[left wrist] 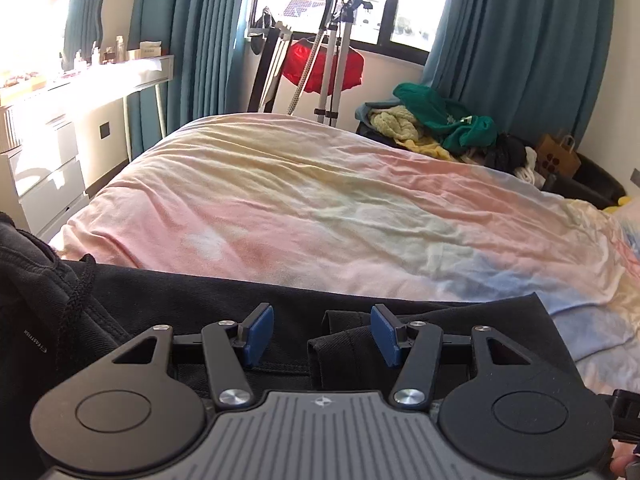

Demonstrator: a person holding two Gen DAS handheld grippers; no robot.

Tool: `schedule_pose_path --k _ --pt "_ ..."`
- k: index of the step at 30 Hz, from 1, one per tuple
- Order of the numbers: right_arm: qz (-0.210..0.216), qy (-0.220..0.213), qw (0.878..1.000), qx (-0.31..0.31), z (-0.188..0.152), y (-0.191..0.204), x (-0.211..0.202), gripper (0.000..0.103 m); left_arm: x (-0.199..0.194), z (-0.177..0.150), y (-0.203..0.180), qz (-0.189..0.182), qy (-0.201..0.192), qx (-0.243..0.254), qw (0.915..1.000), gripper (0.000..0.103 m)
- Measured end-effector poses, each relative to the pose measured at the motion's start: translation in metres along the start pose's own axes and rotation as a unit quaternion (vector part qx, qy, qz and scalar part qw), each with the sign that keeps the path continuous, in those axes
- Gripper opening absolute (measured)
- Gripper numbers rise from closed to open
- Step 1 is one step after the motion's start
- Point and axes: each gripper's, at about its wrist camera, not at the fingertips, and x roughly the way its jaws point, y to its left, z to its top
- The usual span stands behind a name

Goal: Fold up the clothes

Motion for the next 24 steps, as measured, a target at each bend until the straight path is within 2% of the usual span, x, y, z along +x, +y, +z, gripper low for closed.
schedule_pose_path --k 2,4,6,8,9,11,13,16,19,22,24 --pt "-0.002 0.001 1.000 -0.009 0.000 0.002 0.002 0.103 0.017 -0.002 -0.001 -0.006 0.030 0.000 0.9995 0.055" --pt "-0.003 0.002 1.000 -0.017 -0.001 0.003 0.003 0.103 0.037 -0.004 0.002 0.004 0.066 -0.013 0.9977 0.056" --pt "0.000 0.003 1.000 -0.018 -0.002 0.002 0.002 0.103 0.047 -0.003 0.009 -0.004 0.078 -0.040 0.9962 0.052" --pt "0.005 0.002 1.000 -0.013 -0.001 0.000 0.001 0.103 0.052 0.000 0.013 -0.013 0.080 -0.056 0.9951 0.033" --pt "0.007 0.002 1.000 -0.011 -0.001 -0.001 0.001 0.103 0.050 0.002 0.010 -0.014 0.076 -0.051 0.9957 0.030" --pt "0.007 0.003 1.000 -0.010 -0.001 -0.001 0.002 0.103 0.047 0.008 0.005 -0.015 0.067 -0.039 0.9969 0.016" --pt "0.004 0.003 1.000 -0.013 -0.001 0.001 0.002 0.103 0.044 0.014 -0.001 -0.016 0.059 -0.027 0.9978 0.009" --pt "0.001 0.001 1.000 -0.018 -0.001 0.003 0.001 0.103 0.040 0.023 -0.009 -0.018 0.046 -0.010 0.9987 0.008" --pt "0.030 -0.012 0.999 -0.014 0.001 0.005 -0.005 0.103 0.044 0.036 -0.014 -0.011 0.034 -0.011 0.9993 0.008" --pt "0.063 -0.018 0.998 -0.021 0.002 0.009 -0.007 0.103 0.062 0.039 -0.020 0.011 0.042 0.003 0.9990 0.008" --pt "0.067 -0.011 0.997 -0.043 -0.001 0.016 -0.005 0.103 0.080 0.033 -0.022 0.024 0.061 0.014 0.9978 0.009"
